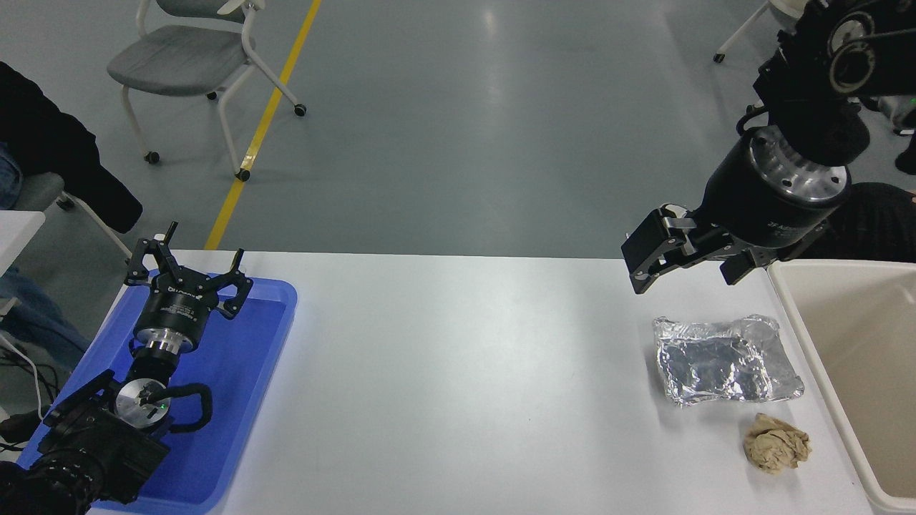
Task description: Pick up foil plate and place in dustbin
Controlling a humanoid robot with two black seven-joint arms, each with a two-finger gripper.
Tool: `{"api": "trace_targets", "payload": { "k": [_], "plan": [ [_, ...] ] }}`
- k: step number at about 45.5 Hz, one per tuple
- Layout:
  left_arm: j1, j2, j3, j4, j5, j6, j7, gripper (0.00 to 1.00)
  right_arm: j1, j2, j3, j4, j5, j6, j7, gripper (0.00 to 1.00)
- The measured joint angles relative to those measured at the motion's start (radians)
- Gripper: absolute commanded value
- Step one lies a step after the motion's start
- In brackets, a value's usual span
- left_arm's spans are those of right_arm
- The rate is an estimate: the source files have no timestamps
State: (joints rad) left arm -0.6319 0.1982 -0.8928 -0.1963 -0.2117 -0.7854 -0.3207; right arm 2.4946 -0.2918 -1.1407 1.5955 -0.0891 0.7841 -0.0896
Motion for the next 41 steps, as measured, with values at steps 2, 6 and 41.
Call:
{"api": "trace_targets", "payload": {
  "k": [2, 6, 41],
  "plan": [
    [0.000, 0.000, 0.000, 0.000, 0.000, 0.000, 0.000, 1.00, 0.002, 0.003, 0.000, 0.000, 0.003, 0.000, 0.000, 1.00],
    [0.000, 0.000, 0.000, 0.000, 0.000, 0.000, 0.000, 1.00, 0.004, 0.007, 0.000, 0.001, 0.007, 0.001, -0.001, 1.00],
    [0.000, -0.002, 0.000, -0.001, 0.000, 0.000, 0.000, 1.00, -0.196, -0.292, -0.105, -0.124, -0.353, -0.068, 0.000, 1.00]
  ]
}}
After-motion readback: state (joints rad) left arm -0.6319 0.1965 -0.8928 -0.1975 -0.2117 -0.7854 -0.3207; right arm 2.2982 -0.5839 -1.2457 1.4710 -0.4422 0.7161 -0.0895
